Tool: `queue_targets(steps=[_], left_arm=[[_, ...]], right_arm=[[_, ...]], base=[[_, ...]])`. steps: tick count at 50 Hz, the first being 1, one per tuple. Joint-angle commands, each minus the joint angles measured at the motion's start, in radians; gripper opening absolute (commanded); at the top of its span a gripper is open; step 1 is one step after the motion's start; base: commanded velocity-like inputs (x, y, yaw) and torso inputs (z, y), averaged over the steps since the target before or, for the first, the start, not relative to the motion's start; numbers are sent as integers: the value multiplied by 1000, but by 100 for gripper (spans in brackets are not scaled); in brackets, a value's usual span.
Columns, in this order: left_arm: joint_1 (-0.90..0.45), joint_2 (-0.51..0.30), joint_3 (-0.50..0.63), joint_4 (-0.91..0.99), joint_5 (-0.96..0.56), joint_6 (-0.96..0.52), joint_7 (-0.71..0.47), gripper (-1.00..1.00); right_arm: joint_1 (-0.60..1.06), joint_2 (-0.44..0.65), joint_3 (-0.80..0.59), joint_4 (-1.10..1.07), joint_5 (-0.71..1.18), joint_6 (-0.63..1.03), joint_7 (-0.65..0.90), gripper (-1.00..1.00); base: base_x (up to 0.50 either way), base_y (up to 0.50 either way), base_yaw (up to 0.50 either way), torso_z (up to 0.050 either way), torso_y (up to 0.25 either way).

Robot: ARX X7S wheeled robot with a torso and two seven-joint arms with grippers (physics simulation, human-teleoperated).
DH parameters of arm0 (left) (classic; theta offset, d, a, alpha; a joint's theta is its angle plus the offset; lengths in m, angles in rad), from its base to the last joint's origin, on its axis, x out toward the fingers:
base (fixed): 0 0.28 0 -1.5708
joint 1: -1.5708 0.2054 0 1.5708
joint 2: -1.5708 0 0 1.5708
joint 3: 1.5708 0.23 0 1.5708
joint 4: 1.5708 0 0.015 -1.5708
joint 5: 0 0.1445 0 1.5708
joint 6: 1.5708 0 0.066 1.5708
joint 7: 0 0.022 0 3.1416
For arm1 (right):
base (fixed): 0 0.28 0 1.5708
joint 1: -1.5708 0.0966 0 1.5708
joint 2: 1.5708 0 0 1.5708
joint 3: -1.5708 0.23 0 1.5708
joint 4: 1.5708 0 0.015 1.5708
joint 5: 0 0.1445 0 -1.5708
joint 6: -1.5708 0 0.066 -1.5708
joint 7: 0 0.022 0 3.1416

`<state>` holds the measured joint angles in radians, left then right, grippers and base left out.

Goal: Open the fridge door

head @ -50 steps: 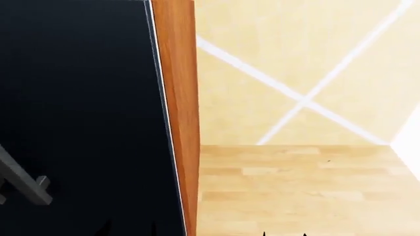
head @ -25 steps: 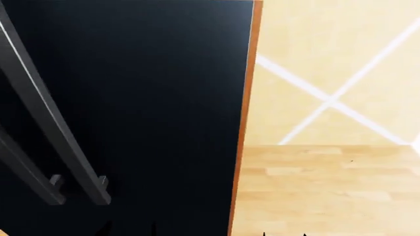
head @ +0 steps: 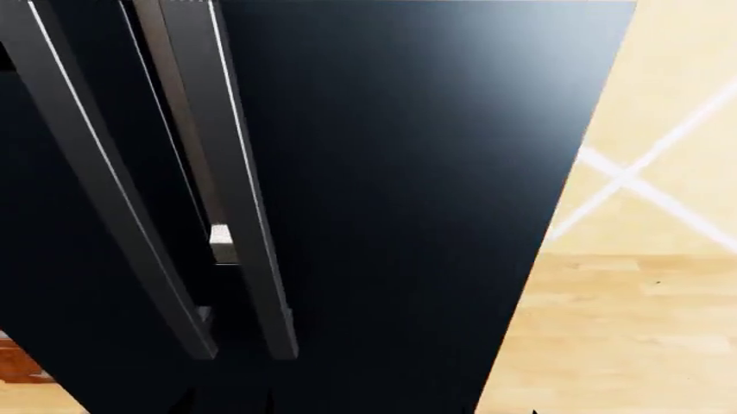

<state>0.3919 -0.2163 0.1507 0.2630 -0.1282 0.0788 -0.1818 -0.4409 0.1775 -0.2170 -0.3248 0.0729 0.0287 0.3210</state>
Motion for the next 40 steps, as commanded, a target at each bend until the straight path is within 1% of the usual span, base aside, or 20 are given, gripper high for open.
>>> queue_targets(steps=[1, 32, 38, 40], left_arm=[[1, -9, 10, 0, -7, 5, -11, 100], [-4, -35, 35, 1, -18, 7, -39, 100], [-6, -40, 42, 3, -17, -1, -44, 100], [-6, -41, 44, 9, -12, -11, -50, 100]], right_arm=[[1, 7, -8, -2, 3, 2, 10, 100], [3, 24, -23, 1, 18, -12, 31, 100], [0, 26, -20, 5, 36, -33, 29, 100], [3, 30, -12, -16, 58, -4, 28, 100]], base=[[0, 500, 0, 0, 0], [0, 500, 0, 0, 0], [0, 0, 0, 0, 0], [0, 0, 0, 0, 0]])
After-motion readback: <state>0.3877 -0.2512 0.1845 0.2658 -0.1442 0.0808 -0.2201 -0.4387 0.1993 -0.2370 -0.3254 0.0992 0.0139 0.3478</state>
